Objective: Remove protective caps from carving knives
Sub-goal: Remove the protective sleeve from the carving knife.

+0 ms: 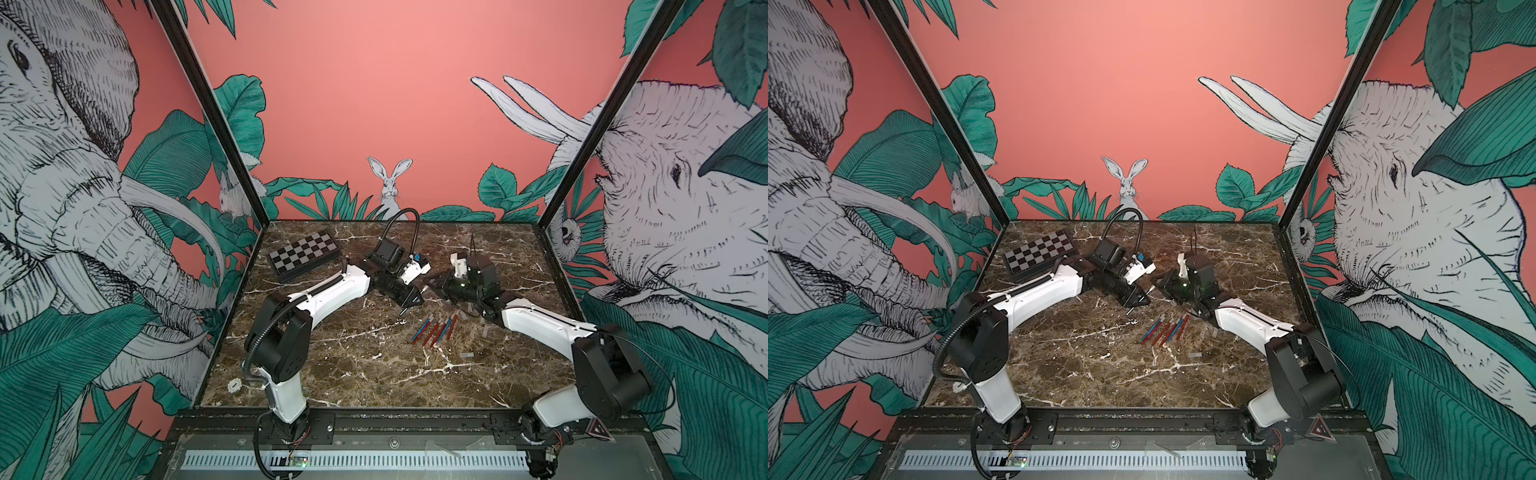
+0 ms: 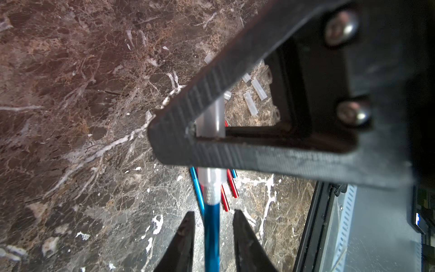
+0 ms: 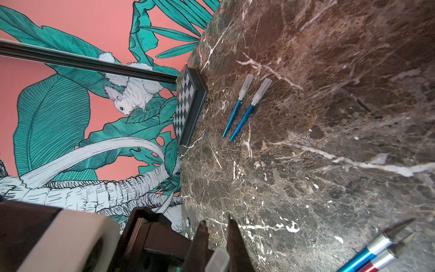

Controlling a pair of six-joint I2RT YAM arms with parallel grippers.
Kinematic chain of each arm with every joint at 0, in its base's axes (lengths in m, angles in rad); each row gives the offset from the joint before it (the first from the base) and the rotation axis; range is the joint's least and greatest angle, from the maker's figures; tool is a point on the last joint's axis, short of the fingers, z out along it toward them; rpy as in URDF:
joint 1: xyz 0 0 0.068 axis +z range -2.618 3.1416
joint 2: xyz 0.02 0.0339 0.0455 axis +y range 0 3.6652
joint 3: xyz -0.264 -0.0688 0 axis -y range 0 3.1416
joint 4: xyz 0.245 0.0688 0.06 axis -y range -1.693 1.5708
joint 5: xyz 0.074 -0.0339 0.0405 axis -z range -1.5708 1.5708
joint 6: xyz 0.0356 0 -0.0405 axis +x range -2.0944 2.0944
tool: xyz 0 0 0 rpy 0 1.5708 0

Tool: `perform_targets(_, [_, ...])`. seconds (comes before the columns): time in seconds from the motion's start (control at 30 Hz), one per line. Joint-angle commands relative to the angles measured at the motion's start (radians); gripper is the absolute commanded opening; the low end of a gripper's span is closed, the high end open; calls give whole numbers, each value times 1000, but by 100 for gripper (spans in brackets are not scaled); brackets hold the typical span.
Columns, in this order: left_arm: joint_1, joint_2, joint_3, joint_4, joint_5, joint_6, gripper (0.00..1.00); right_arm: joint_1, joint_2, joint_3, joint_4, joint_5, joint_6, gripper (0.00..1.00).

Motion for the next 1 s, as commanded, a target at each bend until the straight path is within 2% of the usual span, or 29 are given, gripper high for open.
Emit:
perform_targets(0.0, [8, -8, 1, -19, 26, 13, 29, 7, 3, 20, 26, 6, -9, 12])
perform_targets(0.1, [7, -1, 5, -30, 27, 15, 21, 8, -2, 25, 21, 10, -12, 12])
perform_targets(0.17, [8, 0, 3, -32, 27, 20, 9, 8, -2, 29, 20, 10, -12, 12])
perform_targets(0.23, [8, 2, 1, -37, 27, 21, 0, 8, 0, 34, 23, 11, -11, 12])
perform_targets(0.27, [8, 0, 0, -39, 57, 24, 0, 6, 0, 35, 25, 15, -11, 12])
perform_targets(0.4, [10, -3, -7, -50, 61, 27, 0, 6, 5, 45, 26, 39, -18, 12])
perform_targets(0.57, [9, -4, -20, -71, 82, -13, 0, -1, 18, 51, 47, 124, -95, 11])
perform_targets(0.7, [7, -45, -93, -33, 98, -67, 0, -20, 26, 42, 77, 229, -209, 9])
perform_targets(0.9, [6, -108, -186, -44, 79, -68, 0, -64, 79, 17, 218, 268, -225, 9])
perform_targets(0.97, [6, -118, -209, -38, 91, -73, 0, -66, 94, 29, 213, 282, -227, 9])
